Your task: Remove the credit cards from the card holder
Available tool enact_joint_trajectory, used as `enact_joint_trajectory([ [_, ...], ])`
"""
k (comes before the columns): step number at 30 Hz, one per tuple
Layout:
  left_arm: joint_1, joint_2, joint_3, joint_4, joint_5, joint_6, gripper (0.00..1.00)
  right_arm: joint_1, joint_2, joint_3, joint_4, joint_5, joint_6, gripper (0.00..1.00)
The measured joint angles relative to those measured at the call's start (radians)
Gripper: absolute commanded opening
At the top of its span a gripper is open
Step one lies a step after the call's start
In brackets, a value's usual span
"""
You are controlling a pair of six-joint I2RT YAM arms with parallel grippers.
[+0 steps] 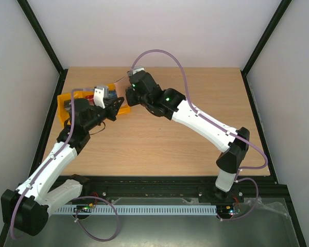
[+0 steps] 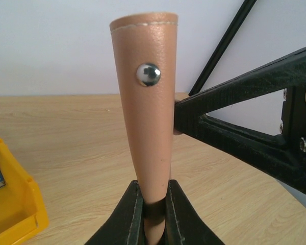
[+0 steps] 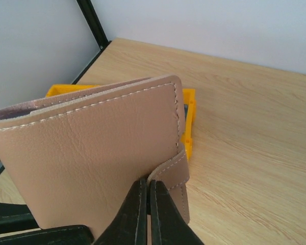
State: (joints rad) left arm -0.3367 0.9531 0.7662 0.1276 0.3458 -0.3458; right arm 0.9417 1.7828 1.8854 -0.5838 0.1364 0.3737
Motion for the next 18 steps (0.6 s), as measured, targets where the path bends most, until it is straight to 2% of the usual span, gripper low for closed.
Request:
enact_joint_trajectory([
  [3,0.011,-0.01,-0.014,0.002,0.021,0.002,0.02,-0.022,-0.011,-0.031,-0.02,0.018,-0.005,0.02],
  [10,0.048,-0.069,-0.016,0.056,0.107,-0.002,0.02,-0.239,-0.093,-0.174,-0.079,0.077,-0.032,0.02],
  [11,0.052,-0.071,-0.017,0.066,0.126,-0.001,0.02,-0.261,-0.113,-0.187,-0.085,0.064,-0.046,0.05],
  [12,0.057,-0.071,-0.018,0.076,0.15,0.002,0.02,-0.273,-0.131,-0.194,-0.089,0.049,-0.061,0.12],
  [15,0.068,-0.071,-0.025,0.105,0.248,0.024,0.02,-0.291,-0.201,-0.208,-0.089,-0.084,-0.129,0.46],
  [18,0.074,-0.071,-0.027,0.132,0.366,0.052,0.02,-0.295,-0.274,-0.209,-0.089,-0.283,-0.217,0.66],
])
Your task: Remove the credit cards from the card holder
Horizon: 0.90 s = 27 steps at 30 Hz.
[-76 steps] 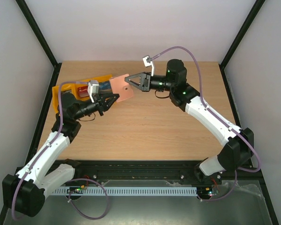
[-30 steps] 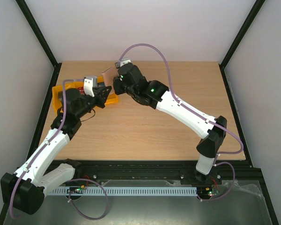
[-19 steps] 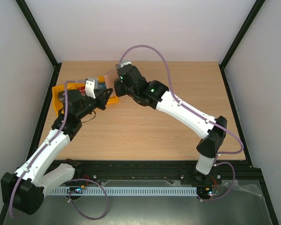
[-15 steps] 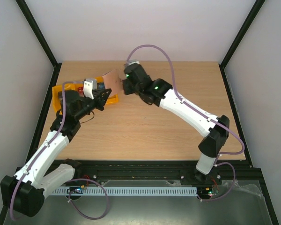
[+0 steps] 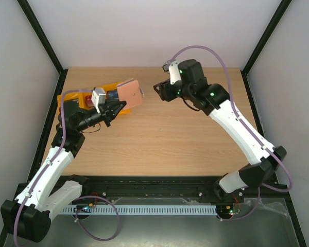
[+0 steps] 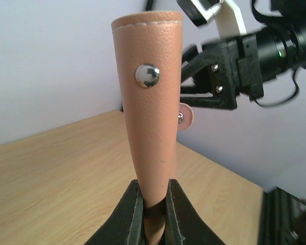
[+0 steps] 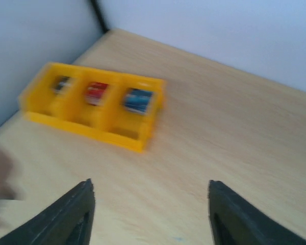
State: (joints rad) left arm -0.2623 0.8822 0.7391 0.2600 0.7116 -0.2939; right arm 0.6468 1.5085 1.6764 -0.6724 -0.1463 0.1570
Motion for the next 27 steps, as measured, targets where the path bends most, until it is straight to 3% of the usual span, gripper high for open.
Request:
enact_joint_trajectory([
  [4,0.004,0.0,0.0,0.044,0.146,0.027,0.02,0.0,-0.085,-0.001,0.005,-0.284,-0.103,0.78],
  [10,0.003,0.0,0.0,0.128,0.297,0.029,0.02,0.0,-0.163,-0.031,0.064,-0.568,-0.148,0.7],
  [27,-0.038,0.022,0.0,0.183,0.389,0.071,0.02,0.0,-0.2,-0.07,0.046,-0.591,-0.271,0.71],
])
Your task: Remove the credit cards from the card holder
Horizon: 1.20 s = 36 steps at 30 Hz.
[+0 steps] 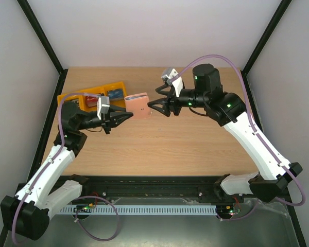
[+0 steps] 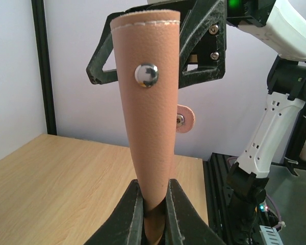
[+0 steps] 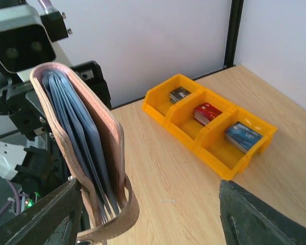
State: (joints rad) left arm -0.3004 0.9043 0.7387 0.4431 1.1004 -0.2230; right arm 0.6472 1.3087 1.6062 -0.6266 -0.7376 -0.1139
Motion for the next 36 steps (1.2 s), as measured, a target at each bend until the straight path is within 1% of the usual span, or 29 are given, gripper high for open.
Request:
enact_joint_trajectory([
  [7,-0.005,0.014,0.0,-0.003,0.005,0.023,0.02,0.0,0.0,0.024,-0.09,0.06,-0.068,0.72],
  [15,-0.027,0.014,0.0,-0.004,0.016,0.038,0.02,0.0,0.0,0.036,-0.114,0.087,-0.085,0.74],
  [17,-0.032,0.013,0.0,-0.004,0.018,0.04,0.02,0.0,0.0,0.036,-0.113,0.082,-0.076,0.76],
  [21,-0.043,0.013,0.0,-0.007,0.017,0.04,0.02,0.0,0.01,0.036,-0.114,0.03,-0.047,0.89],
  [24,-0.044,0.01,-0.001,-0.007,0.019,0.037,0.02,-0.004,0.027,0.036,-0.136,-0.031,-0.049,0.94],
  [29,-0.051,-0.021,-0.047,0.024,0.026,0.021,0.02,-0.013,0.053,0.034,-0.206,-0.116,-0.06,0.95],
  [31,-0.055,-0.033,-0.071,0.041,0.026,0.011,0.02,-0.013,0.055,0.021,-0.204,-0.141,-0.045,0.95],
  [33,-0.063,-0.037,-0.081,0.047,0.027,0.006,0.02,-0.013,0.047,-0.012,-0.166,-0.165,-0.005,0.95],
  [36,-0.078,-0.038,-0.086,0.053,0.03,0.002,0.02,0.004,0.027,-0.089,-0.058,-0.196,0.074,0.95],
])
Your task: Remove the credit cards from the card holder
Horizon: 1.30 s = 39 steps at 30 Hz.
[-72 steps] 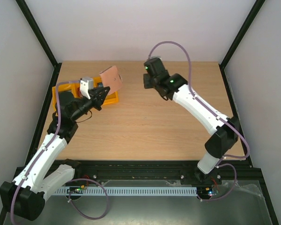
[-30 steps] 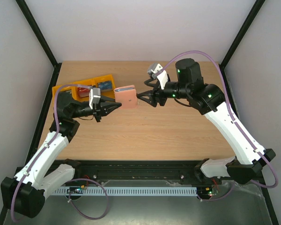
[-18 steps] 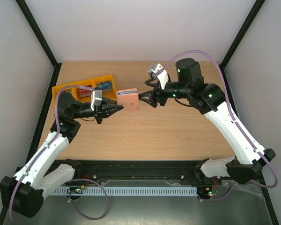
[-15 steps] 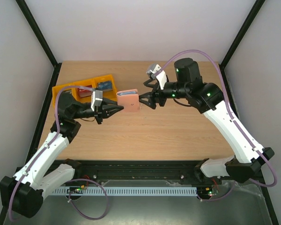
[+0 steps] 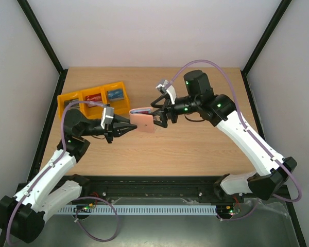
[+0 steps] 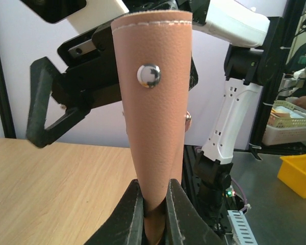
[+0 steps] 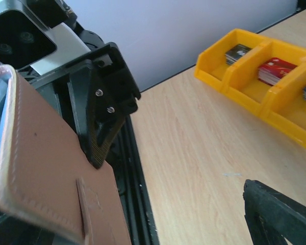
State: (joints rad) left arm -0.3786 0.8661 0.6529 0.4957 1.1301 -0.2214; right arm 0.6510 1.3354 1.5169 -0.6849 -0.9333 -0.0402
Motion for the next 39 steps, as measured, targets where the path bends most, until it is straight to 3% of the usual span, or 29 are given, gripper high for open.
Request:
enact_joint_trajectory([
  [10,-0.035,-0.007,0.0,0.025,0.03,-0.005,0.02,0.075,-0.025,-0.04,0.101,0.007,0.088,0.95],
  [16,-0.04,-0.008,0.0,0.038,0.031,-0.008,0.02,0.094,-0.084,-0.13,0.23,0.035,0.163,0.89],
  [18,-0.042,-0.009,0.0,0.039,0.03,-0.009,0.02,0.097,-0.098,-0.158,0.275,0.036,0.187,0.81],
  [25,-0.042,-0.004,0.0,0.051,-0.004,-0.031,0.02,0.106,-0.101,-0.175,0.355,0.003,0.249,0.36],
  [28,-0.042,-0.001,0.0,0.056,-0.021,-0.048,0.02,0.108,-0.1,-0.174,0.369,-0.01,0.262,0.06],
  [30,-0.042,0.0,0.0,0.056,-0.039,-0.063,0.03,0.109,-0.098,-0.171,0.373,-0.014,0.271,0.02],
  [31,-0.042,0.0,0.0,0.056,-0.045,-0.071,0.12,0.11,-0.097,-0.169,0.375,-0.014,0.276,0.02],
  [33,-0.041,-0.003,-0.002,0.056,-0.069,-0.087,0.59,0.109,-0.093,-0.164,0.376,-0.007,0.277,0.02],
  [34,-0.042,-0.005,-0.005,0.056,-0.097,-0.091,0.79,0.109,-0.091,-0.161,0.376,0.0,0.281,0.02],
  [35,-0.042,-0.008,-0.008,0.054,-0.133,-0.095,0.91,0.11,-0.088,-0.157,0.373,0.016,0.29,0.02],
  [36,-0.041,-0.009,-0.01,0.05,-0.17,-0.099,0.98,0.111,-0.084,-0.155,0.373,0.034,0.296,0.02],
  [39,-0.034,-0.008,-0.022,0.026,-0.301,-0.111,1.0,0.117,-0.07,-0.148,0.353,0.142,0.322,0.02],
])
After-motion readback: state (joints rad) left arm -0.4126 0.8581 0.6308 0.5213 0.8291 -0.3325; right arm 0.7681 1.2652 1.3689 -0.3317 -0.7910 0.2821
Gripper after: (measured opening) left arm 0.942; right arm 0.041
